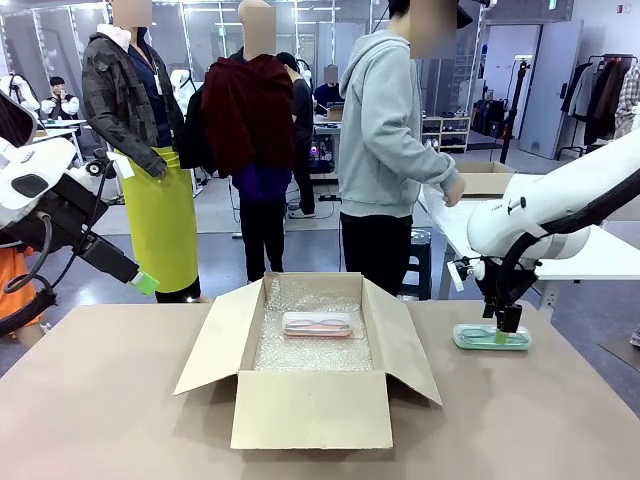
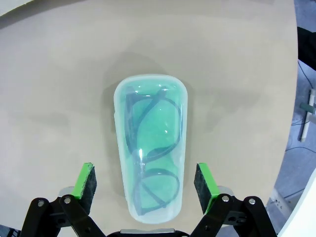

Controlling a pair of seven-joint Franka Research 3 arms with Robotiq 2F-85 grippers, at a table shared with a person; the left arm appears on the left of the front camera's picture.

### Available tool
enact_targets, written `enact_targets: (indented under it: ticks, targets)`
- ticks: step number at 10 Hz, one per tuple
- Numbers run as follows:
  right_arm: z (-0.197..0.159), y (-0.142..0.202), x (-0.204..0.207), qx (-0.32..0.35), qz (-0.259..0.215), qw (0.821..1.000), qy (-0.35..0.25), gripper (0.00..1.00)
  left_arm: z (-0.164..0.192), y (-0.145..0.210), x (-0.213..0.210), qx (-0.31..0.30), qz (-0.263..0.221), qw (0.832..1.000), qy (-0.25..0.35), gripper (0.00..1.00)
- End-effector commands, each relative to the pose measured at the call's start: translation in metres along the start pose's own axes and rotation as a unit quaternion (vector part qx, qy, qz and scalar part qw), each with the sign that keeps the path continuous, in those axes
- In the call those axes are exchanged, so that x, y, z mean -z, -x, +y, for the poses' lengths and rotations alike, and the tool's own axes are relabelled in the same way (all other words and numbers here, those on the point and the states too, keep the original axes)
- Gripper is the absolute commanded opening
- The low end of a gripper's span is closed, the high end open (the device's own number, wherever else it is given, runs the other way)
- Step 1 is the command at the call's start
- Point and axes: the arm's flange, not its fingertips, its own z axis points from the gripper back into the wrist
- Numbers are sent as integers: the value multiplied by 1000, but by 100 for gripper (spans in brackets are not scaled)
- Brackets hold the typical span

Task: Pack the glasses set securely to prepare it for shipping.
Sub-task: Put the Glasses case from the right side of the table into the Package Box.

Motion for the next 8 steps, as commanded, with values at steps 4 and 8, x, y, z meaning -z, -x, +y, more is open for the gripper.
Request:
enact_targets:
  ticks: [4, 8]
  targets:
    - [3, -1, 29, 18, 22, 1000, -5, 100, 1, 0, -2, 3, -5, 1000, 8, 100]
    - [3, -1, 30, 21, 31, 999, -4, 65, 1, 0, -2, 3, -5, 1000, 8, 100]
